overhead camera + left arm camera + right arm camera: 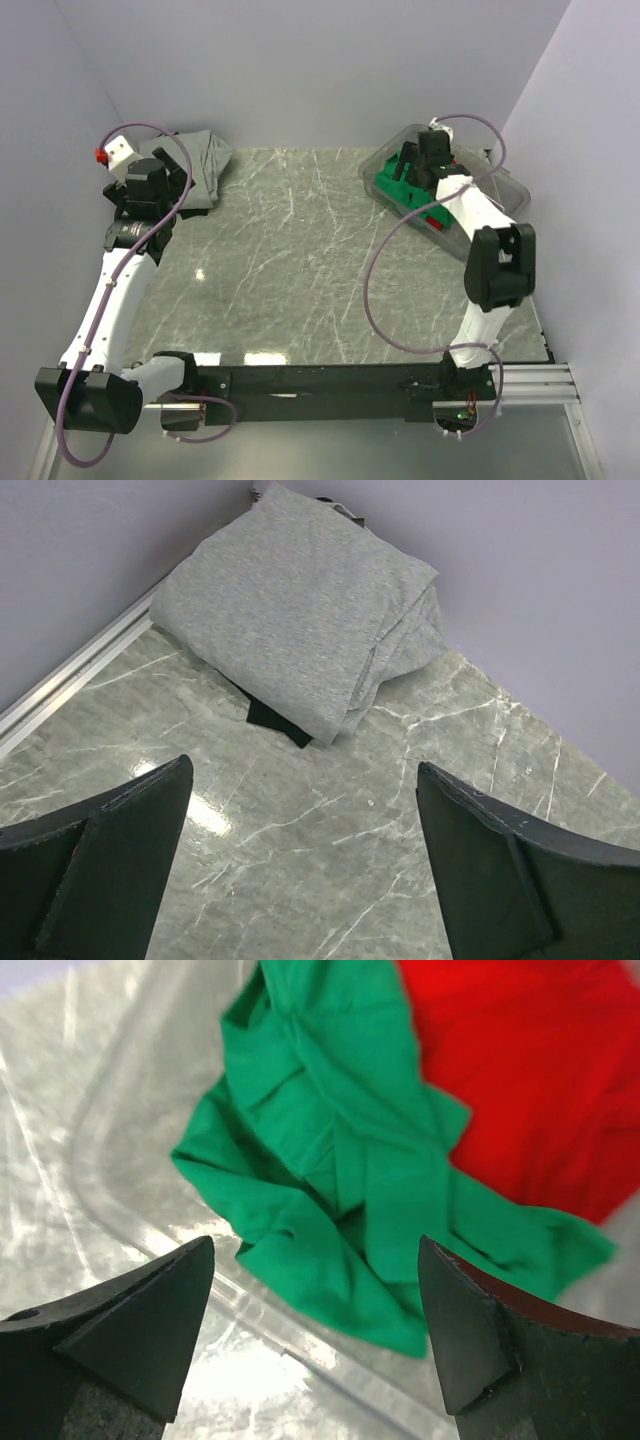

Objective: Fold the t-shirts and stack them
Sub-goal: Grab the tshirt from the pile, then move the tshirt to the center of the board, then flatten the tshirt out

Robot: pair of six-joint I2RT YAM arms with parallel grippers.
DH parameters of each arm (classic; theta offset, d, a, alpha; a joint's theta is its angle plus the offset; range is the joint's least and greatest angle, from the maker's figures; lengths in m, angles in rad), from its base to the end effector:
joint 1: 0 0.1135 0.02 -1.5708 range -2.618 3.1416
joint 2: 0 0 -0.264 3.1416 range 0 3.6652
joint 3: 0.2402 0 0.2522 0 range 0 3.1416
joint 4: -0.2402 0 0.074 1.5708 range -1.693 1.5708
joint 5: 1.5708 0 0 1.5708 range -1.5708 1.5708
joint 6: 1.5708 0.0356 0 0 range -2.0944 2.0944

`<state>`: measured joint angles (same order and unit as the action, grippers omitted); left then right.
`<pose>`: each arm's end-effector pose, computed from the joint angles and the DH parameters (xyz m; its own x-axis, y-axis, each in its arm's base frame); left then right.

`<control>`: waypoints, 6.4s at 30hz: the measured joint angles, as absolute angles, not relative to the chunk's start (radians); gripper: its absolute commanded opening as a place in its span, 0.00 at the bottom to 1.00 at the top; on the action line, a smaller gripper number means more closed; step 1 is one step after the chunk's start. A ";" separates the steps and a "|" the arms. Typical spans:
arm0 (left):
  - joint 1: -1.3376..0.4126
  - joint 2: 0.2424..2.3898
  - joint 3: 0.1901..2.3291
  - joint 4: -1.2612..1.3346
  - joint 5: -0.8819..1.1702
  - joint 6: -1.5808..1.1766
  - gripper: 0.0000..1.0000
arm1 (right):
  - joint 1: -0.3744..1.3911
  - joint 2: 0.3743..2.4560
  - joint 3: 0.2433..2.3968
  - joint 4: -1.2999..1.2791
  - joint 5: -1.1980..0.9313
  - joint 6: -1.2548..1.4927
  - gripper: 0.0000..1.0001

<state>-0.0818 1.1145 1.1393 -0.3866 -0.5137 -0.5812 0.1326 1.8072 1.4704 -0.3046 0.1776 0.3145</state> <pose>0.2459 -0.0026 0.3794 -0.0824 -0.4730 -0.8772 -0.5170 0.7728 -0.3681 0.4174 0.0493 0.2806 -0.5608 0.2324 -0.7947 0.1932 0.9700 0.1473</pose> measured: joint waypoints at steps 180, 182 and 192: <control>-0.168 1.864 1.489 -0.587 0.106 -0.628 0.56 | 0.146 1.587 1.359 -0.560 -0.185 0.270 0.72; -0.168 1.788 1.385 -0.580 0.096 -0.636 0.53 | 0.146 1.517 1.285 -0.556 -0.209 0.264 0.70; -0.156 1.840 1.413 -0.587 -0.010 -0.593 0.42 | 0.148 1.430 1.002 -0.554 -0.303 0.251 0.67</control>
<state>-0.1562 1.8400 1.4132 -0.5869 -0.0101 -0.5926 0.1482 1.4300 1.0023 -0.5537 -0.3027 0.2508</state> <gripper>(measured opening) 0.428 0.670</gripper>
